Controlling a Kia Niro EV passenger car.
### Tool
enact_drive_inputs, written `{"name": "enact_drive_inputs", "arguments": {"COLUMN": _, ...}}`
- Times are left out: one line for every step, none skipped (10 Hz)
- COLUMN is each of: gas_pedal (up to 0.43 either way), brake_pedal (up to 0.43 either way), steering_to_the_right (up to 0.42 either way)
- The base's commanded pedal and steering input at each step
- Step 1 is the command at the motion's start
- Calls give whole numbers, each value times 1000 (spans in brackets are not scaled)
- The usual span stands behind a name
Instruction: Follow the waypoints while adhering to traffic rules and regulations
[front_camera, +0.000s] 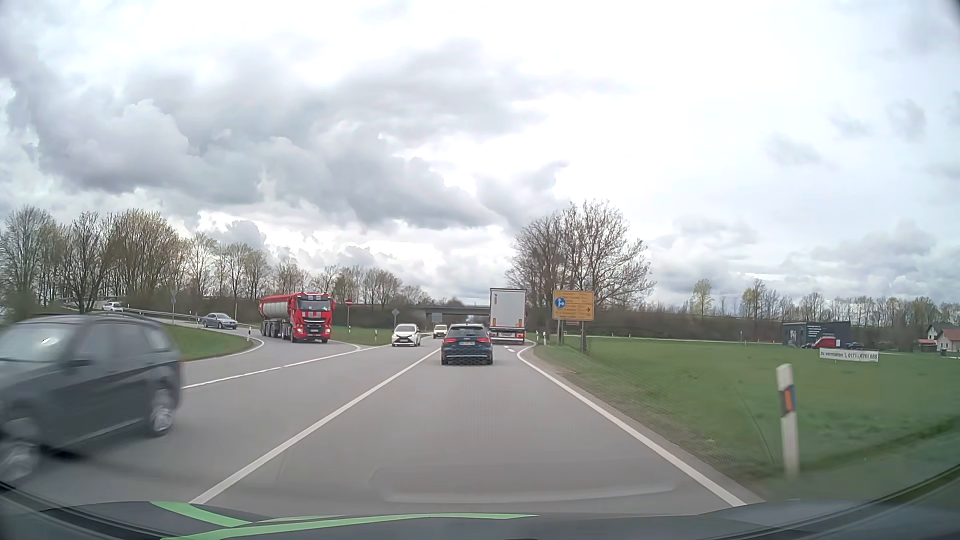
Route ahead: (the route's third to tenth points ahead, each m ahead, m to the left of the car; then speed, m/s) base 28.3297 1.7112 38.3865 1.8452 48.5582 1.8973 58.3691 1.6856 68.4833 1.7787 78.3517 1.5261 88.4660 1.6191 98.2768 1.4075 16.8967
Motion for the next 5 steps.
{"name": "enact_drive_inputs", "arguments": {"gas_pedal": 220, "brake_pedal": 0, "steering_to_the_right": 1}}
{"name": "enact_drive_inputs", "arguments": {"gas_pedal": 220, "brake_pedal": 0, "steering_to_the_right": 1}}
{"name": "enact_drive_inputs", "arguments": {"gas_pedal": 240, "brake_pedal": 0, "steering_to_the_right": 1}}
{"name": "enact_drive_inputs", "arguments": {"gas_pedal": 240, "brake_pedal": 0, "steering_to_the_right": 1}}
{"name": "enact_drive_inputs", "arguments": {"gas_pedal": 248, "brake_pedal": 0, "steering_to_the_right": 1}}
